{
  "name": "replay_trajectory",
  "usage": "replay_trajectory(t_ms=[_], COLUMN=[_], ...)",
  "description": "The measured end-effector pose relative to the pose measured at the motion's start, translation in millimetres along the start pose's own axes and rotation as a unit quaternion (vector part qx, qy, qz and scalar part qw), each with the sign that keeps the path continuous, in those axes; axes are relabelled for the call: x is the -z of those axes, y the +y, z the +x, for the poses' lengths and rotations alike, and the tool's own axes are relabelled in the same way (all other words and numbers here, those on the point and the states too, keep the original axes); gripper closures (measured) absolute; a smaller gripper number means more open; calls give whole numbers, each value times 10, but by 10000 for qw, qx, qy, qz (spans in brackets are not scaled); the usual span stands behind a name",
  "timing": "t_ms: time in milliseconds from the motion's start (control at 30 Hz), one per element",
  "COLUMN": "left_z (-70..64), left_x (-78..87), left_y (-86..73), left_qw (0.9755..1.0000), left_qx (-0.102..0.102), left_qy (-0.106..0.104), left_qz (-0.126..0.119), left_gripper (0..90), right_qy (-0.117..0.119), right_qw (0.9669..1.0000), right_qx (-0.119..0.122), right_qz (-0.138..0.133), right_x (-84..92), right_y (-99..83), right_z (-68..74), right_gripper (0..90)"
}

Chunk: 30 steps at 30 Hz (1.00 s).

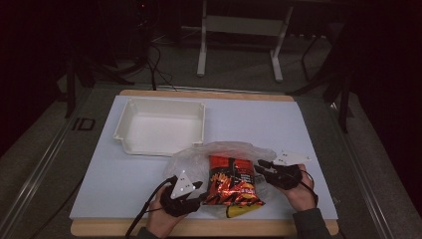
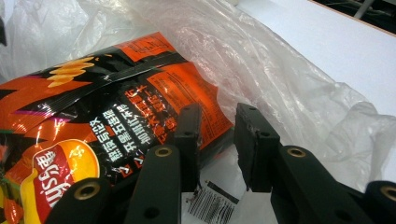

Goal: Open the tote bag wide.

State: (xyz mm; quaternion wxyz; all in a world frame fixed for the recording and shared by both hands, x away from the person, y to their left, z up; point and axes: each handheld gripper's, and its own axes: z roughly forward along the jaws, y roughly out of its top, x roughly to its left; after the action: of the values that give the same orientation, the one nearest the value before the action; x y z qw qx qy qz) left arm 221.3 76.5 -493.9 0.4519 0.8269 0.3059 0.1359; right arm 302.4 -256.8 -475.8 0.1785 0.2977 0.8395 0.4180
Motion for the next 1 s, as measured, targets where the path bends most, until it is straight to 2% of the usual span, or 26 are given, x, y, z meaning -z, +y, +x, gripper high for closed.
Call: replay_trajectory(t_ms=[167, 300, 433, 500, 667, 867, 1000], left_z=[-57, -95, -103, -106, -103, -133, -124], left_x=[-17, -48, -91, -112, -133, -151, -137], left_y=[-40, -86, -124, -125, -118, -119, -97], left_qw=[9999, 9995, 9987, 9983, 9975, 9961, 9965], left_qx=[-4, -113, -132, -141, -192, -421, -414], left_qy=[-111, -166, -219, -178, -217, -84, -45], left_qz=[81, 252, 435, 546, 641, 767, 730], left_gripper=[595, 597, 629, 652, 688, 787, 869], right_qy=[-3, -20, -21, -17, -10, -3, -9], right_qw=[10000, 10000, 10000, 10000, 10000, 10000, 10000], right_qx=[-10, 8, 5, 8, 9, -7, -20], right_qz=[7, 22, 32, 40, 44, 63, 69], right_x=[-8, -7, -8, -12, -26, -35, -31], right_y=[-4, -9, -11, -13, -18, -36, -44], right_z=[-1, -2, -3, 0, 0, -3, -8], right_gripper=[706, 704, 702, 702, 702, 700, 701])
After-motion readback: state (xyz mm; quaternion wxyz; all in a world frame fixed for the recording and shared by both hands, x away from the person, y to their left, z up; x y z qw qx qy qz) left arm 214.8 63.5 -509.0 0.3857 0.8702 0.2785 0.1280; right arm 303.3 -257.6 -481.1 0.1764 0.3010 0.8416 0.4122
